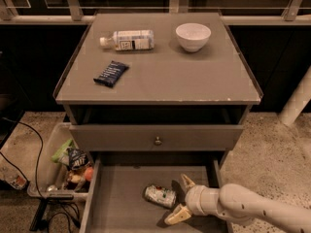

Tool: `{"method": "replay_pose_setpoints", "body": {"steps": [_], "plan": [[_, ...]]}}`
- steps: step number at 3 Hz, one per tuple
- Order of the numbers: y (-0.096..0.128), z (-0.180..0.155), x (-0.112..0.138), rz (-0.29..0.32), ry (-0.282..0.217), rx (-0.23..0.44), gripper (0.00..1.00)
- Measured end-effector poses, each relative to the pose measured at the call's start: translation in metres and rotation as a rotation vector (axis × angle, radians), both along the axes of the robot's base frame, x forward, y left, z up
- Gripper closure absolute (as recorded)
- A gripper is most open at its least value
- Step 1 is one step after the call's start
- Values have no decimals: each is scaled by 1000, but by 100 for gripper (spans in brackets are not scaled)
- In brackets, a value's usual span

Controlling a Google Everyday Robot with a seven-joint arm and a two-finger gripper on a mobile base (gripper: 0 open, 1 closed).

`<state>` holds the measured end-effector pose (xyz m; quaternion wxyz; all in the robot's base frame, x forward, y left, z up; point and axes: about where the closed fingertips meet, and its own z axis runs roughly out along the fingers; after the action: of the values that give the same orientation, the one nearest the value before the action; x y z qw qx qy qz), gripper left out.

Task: Pick 7up can from middle drawer and place on counter

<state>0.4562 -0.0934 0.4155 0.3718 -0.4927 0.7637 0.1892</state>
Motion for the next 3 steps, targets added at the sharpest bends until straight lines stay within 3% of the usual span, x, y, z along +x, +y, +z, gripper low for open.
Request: {"method": "replay_pose_setpoints", "body": {"steps": [2,3], "plan": [[9,-35,16,23,65,67,0],[45,-42,17,68,89,114,0]]}}
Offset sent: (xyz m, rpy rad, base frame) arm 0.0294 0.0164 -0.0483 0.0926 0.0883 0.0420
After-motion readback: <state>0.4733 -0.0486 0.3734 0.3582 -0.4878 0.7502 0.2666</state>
